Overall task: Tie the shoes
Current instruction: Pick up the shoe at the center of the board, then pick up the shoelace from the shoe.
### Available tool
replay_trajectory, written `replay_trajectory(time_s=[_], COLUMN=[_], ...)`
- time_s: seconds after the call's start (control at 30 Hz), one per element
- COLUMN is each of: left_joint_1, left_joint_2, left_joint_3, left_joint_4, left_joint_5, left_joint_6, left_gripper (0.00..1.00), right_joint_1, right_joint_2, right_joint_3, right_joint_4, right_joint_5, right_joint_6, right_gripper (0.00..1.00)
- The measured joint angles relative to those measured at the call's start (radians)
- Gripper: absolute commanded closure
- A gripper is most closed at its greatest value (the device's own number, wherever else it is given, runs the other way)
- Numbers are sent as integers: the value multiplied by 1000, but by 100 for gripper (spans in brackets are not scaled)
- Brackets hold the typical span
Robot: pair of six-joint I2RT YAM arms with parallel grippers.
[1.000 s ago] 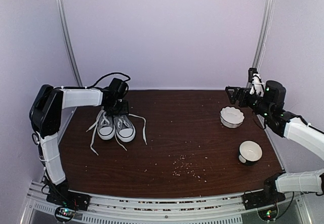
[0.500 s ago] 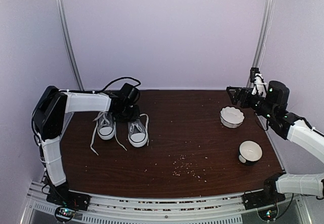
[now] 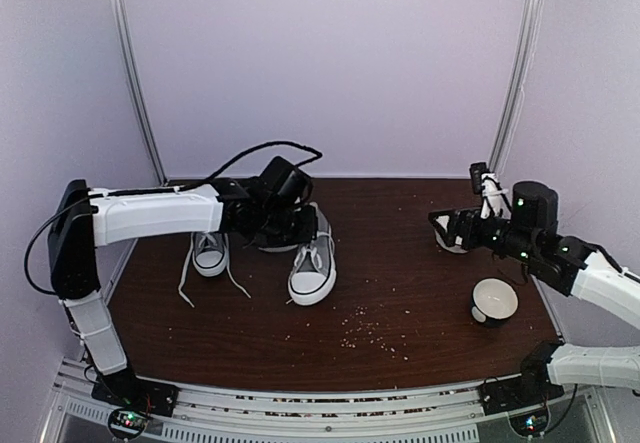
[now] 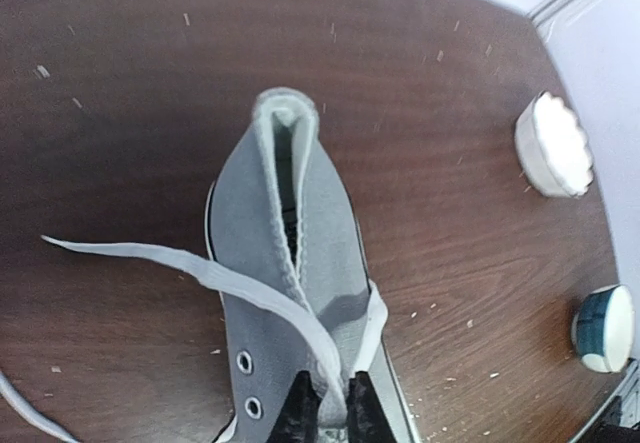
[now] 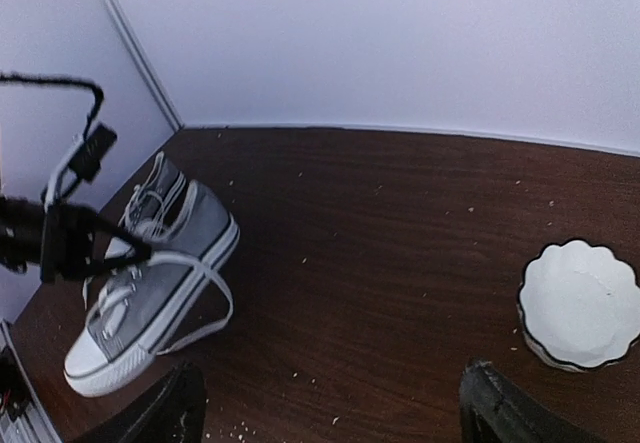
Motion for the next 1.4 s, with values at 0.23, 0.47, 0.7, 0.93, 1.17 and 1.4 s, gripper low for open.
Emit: replay_trajectory(time_s=[0.23,0.47,0.7,0.93,1.17,1.4], left_joint_1=[4,3,3,3,3,2], left_joint_2=[-225,-280,-397,-429,-430,-442], left_joint_3=[-33,-70,-107,-138,-154,-172], left_joint_4=[-3,0,27,90,110,137], left_joint_5=[-75,-142,-207,-231,-235,-243], left_joint_6=[47,124,193,214,229,232], left_gripper=[100,100,100,100,100,100], right_joint_1=[216,338,362,362,362,358], right_joint_2=[201,615,908,1095,1220,1244], right_joint_3=[-54,53,256,465,560,587], right_joint_4=[82,395,678,782,782,745], right_joint_5=[-44,-80,-112,-127,-121,-120], right_joint_6=[-39,8,47,83,82,83], right_gripper=[7,1,0,3,39,94])
